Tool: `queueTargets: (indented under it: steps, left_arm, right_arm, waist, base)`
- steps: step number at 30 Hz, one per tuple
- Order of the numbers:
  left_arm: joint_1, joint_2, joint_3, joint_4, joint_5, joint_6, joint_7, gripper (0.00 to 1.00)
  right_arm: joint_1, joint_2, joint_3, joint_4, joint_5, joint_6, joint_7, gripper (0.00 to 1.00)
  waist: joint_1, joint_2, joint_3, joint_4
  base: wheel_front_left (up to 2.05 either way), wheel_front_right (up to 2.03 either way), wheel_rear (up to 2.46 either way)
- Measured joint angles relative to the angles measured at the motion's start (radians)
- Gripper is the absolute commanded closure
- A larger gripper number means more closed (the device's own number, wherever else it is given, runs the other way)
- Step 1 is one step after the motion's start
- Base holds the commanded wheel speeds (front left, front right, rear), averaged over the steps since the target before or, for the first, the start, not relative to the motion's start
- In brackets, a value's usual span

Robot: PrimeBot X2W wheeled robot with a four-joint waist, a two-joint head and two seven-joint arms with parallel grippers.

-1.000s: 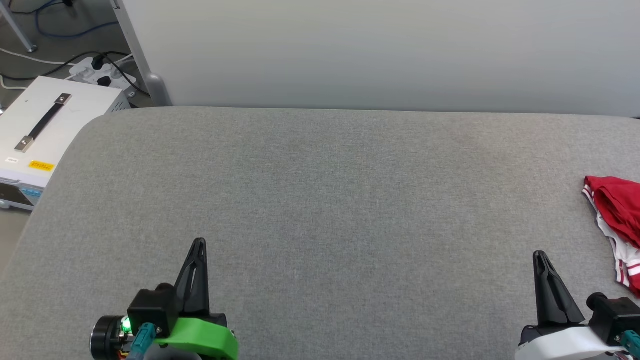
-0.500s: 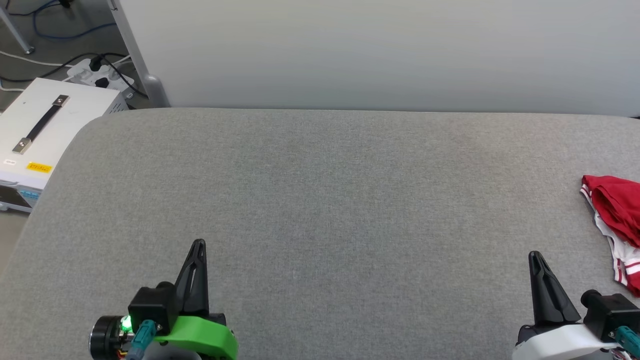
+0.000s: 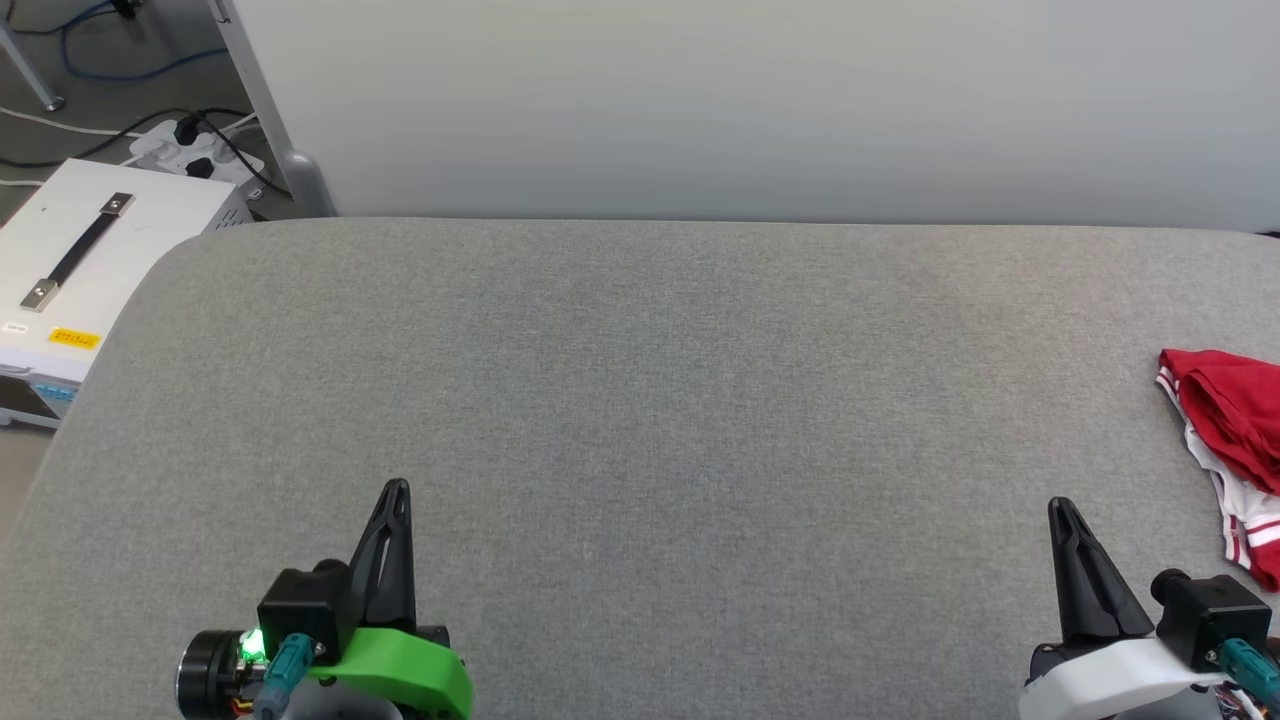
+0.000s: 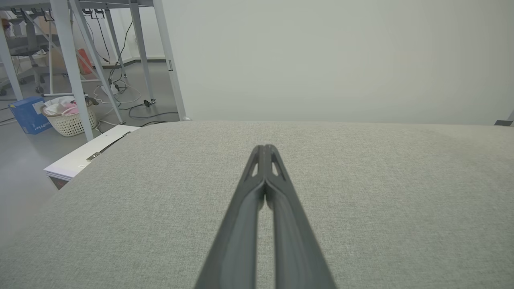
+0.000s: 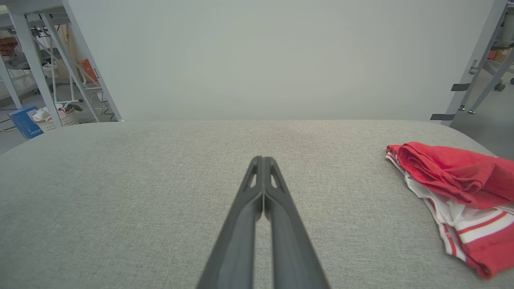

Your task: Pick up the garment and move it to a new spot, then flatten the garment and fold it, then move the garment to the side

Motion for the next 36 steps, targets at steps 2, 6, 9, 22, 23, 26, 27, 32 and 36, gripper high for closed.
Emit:
queueTargets:
  steps: [2, 6, 9, 22, 23, 26, 27, 32, 36]
  left_arm:
    - [0.000, 0.000, 0.001, -0.001, 0.001, 0.000, 0.007, 1.00]
    - [0.000, 0.000, 0.002, -0.004, 0.001, 0.002, 0.014, 1.00]
    - [-0.001, 0.000, 0.003, -0.004, 0.005, 0.005, 0.018, 1.00]
    - [-0.004, 0.000, 0.007, -0.009, 0.018, 0.009, 0.044, 1.00]
    - [-0.004, 0.000, 0.007, -0.010, 0.019, 0.009, 0.049, 1.00]
    - [-0.004, 0.000, 0.008, -0.010, 0.019, 0.010, 0.053, 1.00]
    - [-0.005, 0.000, 0.008, -0.011, 0.019, 0.010, 0.053, 1.00]
    - [-0.006, 0.000, 0.009, -0.012, 0.028, 0.013, 0.065, 1.00]
    - [-0.010, 0.000, 0.010, -0.014, 0.029, 0.018, 0.074, 1.00]
  right_arm:
    - [-0.001, 0.000, 0.001, 0.000, -0.006, 0.000, 0.005, 1.00]
    - [-0.007, 0.000, 0.003, -0.001, -0.009, 0.000, 0.013, 1.00]
    - [-0.009, 0.000, 0.005, -0.001, -0.017, 0.000, 0.018, 1.00]
    - [-0.019, 0.000, 0.012, -0.003, -0.035, 0.000, 0.045, 1.00]
    - [-0.019, 0.000, 0.013, -0.003, -0.036, 0.000, 0.048, 1.00]
    - [-0.022, 0.000, 0.014, -0.004, -0.041, 0.000, 0.053, 1.00]
    - [-0.024, 0.000, 0.015, -0.004, -0.042, 0.000, 0.057, 1.00]
    - [-0.030, 0.000, 0.017, -0.006, -0.046, 0.000, 0.066, 1.00]
    - [-0.031, 0.000, 0.019, -0.007, -0.051, 0.000, 0.074, 1.00]
  waist:
    - [0.0000, 0.0000, 0.000, -0.001]
    - [0.0000, 0.0000, 0.000, -0.002]
    - [0.0000, 0.0000, -0.001, -0.003]
    - [0.0000, 0.0000, -0.002, -0.008]
    - [0.0000, 0.0000, -0.002, -0.008]
    - [0.0000, 0.0000, -0.002, -0.009]
    - [0.0000, 0.0000, -0.002, -0.010]
    - [0.0000, 0.0000, -0.003, -0.011]
    - [0.0000, 0.0000, -0.003, -0.013]
  base:
    - [0.00, 0.00, 0.00]
    - [0.00, 0.00, 0.00]
    - [0.00, 0.00, 0.00]
    - [0.00, 0.00, 0.00]
    - [0.00, 0.00, 0.00]
    - [0.00, 0.00, 0.00]
    - [0.00, 0.00, 0.00]
    - [0.00, 0.00, 0.00]
    - [0.00, 0.00, 0.00]
